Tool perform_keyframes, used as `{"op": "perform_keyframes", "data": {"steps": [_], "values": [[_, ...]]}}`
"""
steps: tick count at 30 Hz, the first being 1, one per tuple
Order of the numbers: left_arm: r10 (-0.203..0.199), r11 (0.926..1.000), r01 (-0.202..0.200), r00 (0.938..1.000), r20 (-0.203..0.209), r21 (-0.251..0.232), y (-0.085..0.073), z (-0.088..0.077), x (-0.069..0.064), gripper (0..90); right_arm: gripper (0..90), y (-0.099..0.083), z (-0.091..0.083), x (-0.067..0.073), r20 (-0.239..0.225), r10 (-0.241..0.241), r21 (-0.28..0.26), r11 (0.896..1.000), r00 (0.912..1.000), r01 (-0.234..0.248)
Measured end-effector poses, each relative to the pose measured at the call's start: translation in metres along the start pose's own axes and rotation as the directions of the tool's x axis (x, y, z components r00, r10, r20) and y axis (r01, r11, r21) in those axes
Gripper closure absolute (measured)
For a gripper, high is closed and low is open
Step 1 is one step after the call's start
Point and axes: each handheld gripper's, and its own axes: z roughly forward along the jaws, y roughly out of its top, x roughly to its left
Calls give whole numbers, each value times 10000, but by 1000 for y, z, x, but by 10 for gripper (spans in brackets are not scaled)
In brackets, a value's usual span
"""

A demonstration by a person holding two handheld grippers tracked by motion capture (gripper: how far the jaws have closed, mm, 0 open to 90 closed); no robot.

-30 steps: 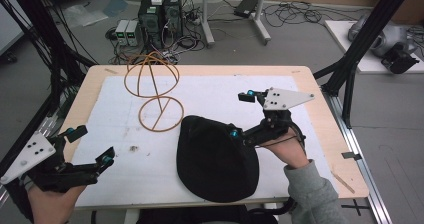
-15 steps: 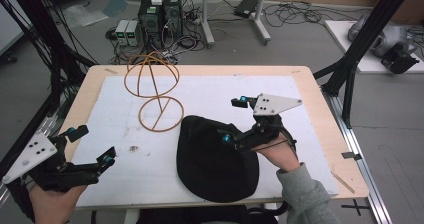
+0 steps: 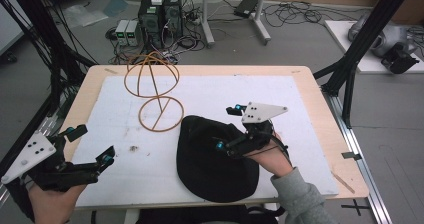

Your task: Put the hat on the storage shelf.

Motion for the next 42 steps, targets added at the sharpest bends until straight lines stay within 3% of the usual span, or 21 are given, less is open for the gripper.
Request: {"op": "perform_keyframes", "data": {"steps": [6,24,34,39,40,42], "values": [[4,10000,-4,10000,28,39,0,1,0,17,32,-12,6,1,482,193,-157,9997,9987,-185],[-1,9999,0,10000,84,102,-1,5,0,17,58,-14,11,5,613,216,315,9992,9979,-236],[-4,9999,3,10000,80,111,-1,5,0,17,339,-16,13,6,628,160,666,9976,9979,-202],[5,9999,-7,10000,99,169,-1,6,0,17,554,-20,10,7,950,-10,238,9997,9955,-13],[10,9998,-12,10000,93,178,-1,6,0,17,643,-22,10,6,998,8,201,9998,9950,-28],[2,9999,-4,10000,96,166,-1,6,0,17,672,-22,9,6,1024,-13,191,9998,9947,-7]]}}
